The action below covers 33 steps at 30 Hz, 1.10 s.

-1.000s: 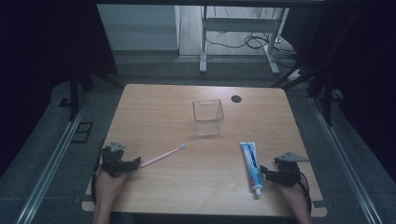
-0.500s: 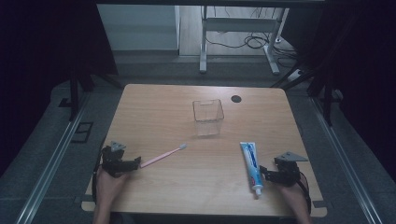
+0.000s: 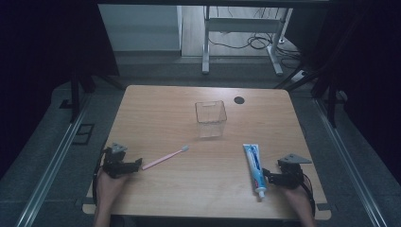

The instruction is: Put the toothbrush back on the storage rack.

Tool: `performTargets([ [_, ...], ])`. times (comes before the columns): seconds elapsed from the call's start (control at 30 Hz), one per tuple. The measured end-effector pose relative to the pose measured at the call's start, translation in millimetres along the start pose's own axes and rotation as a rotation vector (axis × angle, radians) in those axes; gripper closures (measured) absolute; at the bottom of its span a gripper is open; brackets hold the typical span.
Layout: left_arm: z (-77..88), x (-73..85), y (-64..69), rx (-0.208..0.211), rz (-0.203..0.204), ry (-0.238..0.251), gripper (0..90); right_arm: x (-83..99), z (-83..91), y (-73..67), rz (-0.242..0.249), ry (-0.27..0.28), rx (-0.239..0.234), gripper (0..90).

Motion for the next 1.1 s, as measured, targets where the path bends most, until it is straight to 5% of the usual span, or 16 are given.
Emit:
performTargets([
  [0.4,3.7,-4.1,6.0,0.0,-0.046,-0.027,33.7,0.0,-0.1,-0.1,0.001,-0.001,-0.001,21.5],
  [0.7,9.8,-9.7,14.2,0.071,-0.061,-0.008,58.8,-0.1,-0.2,-0.2,0.002,-0.001,-0.002,21.1],
  [0.83,12.0,-12.2,17.9,0.102,-0.076,-0.009,81.2,-0.1,-0.2,-0.2,0.002,-0.001,-0.003,21.0],
  [0.93,13.9,-14.5,21.2,0.131,-0.079,-0.004,89.6,-0.1,-0.3,-0.2,0.003,0.0,-0.003,20.9],
  [1.1,10.6,-17.5,23.9,0.159,-0.095,-0.029,89.9,-0.2,-0.4,-0.2,0.005,0.0,-0.004,20.7],
])
Point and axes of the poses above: each handheld gripper's, and its own axes: z roughly backward along the jaws, x roughly out of its underside, y roughly to its right, the point moved 2 cm from there along -z, roughly forward along the jaws, and after that the axes turned 11 degrees about x, right-handed, at the moved point
